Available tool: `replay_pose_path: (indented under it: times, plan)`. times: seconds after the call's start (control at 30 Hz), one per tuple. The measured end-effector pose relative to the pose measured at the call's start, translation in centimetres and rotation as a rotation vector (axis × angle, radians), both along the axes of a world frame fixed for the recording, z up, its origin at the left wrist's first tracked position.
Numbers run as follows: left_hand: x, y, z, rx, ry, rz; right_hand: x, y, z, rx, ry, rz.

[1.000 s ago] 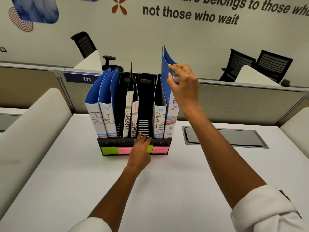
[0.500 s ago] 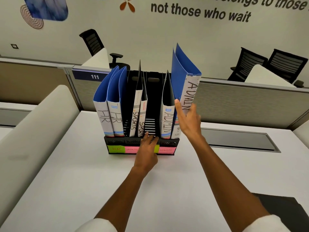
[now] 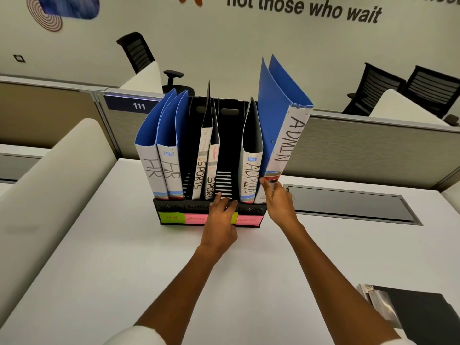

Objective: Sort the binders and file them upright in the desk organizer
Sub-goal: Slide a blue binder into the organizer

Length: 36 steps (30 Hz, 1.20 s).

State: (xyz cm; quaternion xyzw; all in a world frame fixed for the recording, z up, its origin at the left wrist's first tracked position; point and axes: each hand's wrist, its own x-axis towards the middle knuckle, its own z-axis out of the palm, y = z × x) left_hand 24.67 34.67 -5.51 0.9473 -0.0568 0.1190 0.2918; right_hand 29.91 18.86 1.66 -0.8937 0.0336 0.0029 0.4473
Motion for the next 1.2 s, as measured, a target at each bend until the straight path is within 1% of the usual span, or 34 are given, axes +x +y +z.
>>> replay_pose_path:
  times: [0.1, 0.27, 0.33, 0.4, 0.43, 0.5, 0.57, 0.63, 0.7, 0.73, 0.8, 0.83, 0.93, 1.03, 1.2]
  plan:
    - [0.0, 0.1, 0.0, 0.016, 0.003, -0.007, 0.0, -0.1, -0.7, -0.080, -0.010, -0.031]
    - [0.0, 0.2, -0.1, 0.025, 0.001, -0.010, -0.3, -0.2, -1.3, -0.213, 0.029, -0.008]
    - [0.0, 0.2, 0.0, 0.028, 0.000, -0.011, -0.6, -0.8, -1.2, -0.282, 0.060, 0.036]
    - [-0.1, 0.3, 0.1, 0.036, 0.004, -0.016, -0.6, -1.2, -0.5, -0.231, 0.075, 0.114]
    - [-0.1, 0.3, 0.2, 0.041, 0.009, -0.018, -0.6, -1.3, 0.4, -0.154, 0.040, 0.152]
    - [-0.2, 0.4, 0.2, 0.056, 0.019, -0.019, -0.4, -1.0, 3.5, 0.045, -0.118, 0.191]
    - [-0.3, 0.5, 0.3, 0.073, 0.024, -0.021, 0.0, -0.4, 8.0, 0.168, -0.330, 0.161]
    - [-0.3, 0.5, 0.3, 0.089, 0.025, -0.028, 0.6, -0.2, 12.8, 0.171, -0.578, 0.130]
    - [-0.4, 0.5, 0.3, 0.092, 0.024, -0.032, 1.4, -0.3, 16.6, 0.072, -0.797, 0.154]
    - [-0.4, 0.5, 0.4, 0.090, 0.025, -0.036, 1.9, -0.4, 17.8, 0.000, -0.851, 0.182]
    - [-0.4, 0.6, 0.4, 0.082, 0.028, -0.040, 2.6, -0.3, 18.6, -0.135, -0.846, 0.227]
    - [-0.4, 0.7, 0.4, 0.074, 0.030, -0.042, 2.8, -0.3, 18.3, -0.159, -0.822, 0.224]
    - [-0.4, 0.7, 0.4, 0.045, 0.028, -0.048, 3.2, -0.1, 17.0, -0.129, -0.814, 0.180]
    - [-0.4, 0.8, 0.5, 0.034, 0.020, -0.050, 3.5, 0.3, 16.8, -0.127, -0.820, 0.175]
    - [-0.4, 0.8, 0.5, 0.028, 0.018, -0.053, 3.2, 0.6, 15.7, -0.065, -0.777, 0.159]
